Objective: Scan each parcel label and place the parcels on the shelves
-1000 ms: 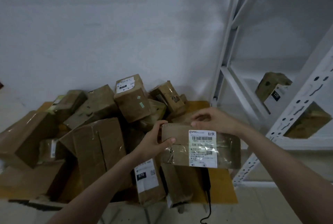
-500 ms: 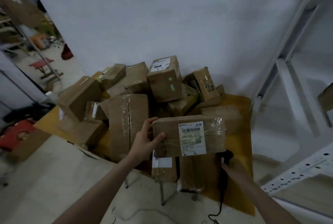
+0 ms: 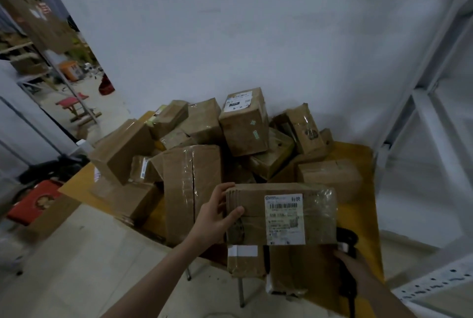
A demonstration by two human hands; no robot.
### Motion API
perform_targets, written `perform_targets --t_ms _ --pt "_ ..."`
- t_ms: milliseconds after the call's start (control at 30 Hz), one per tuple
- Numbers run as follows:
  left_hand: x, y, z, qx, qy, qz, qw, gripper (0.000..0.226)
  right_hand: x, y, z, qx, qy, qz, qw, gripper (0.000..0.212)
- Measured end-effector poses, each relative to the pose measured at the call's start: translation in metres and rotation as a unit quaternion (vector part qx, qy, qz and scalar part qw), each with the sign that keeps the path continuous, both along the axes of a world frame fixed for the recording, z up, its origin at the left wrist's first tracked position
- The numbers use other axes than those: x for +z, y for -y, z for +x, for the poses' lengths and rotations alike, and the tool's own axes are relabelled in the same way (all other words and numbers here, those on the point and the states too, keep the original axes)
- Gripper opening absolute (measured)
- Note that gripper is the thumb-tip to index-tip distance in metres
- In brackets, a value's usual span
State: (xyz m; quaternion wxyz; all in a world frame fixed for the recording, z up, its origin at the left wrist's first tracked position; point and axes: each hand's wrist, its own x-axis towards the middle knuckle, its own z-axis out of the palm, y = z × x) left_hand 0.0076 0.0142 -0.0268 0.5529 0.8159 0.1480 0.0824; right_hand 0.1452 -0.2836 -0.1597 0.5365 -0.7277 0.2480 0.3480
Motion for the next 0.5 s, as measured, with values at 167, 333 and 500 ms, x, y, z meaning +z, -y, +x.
perform_targets --t_ms 167,333,500 --pt "0.005 -0.003 0.012 -0.017 0.026 -0.038 0.999 0.054 0.062 0.015 -0.037 -0.017 0.128 -0.109 0.986 0.011" --pt "0.015 0.002 0.031 -0.032 0.051 -0.034 0.998 0.052 0.188 -0.009 -0.115 -0.027 0.270 -0.098 0.958 0.015" --pt "0.022 0.014 0.043 -0.066 0.076 -0.034 0.994 0.052 0.237 -0.042 -0.162 0.043 0.311 -0.016 0.949 0.021"
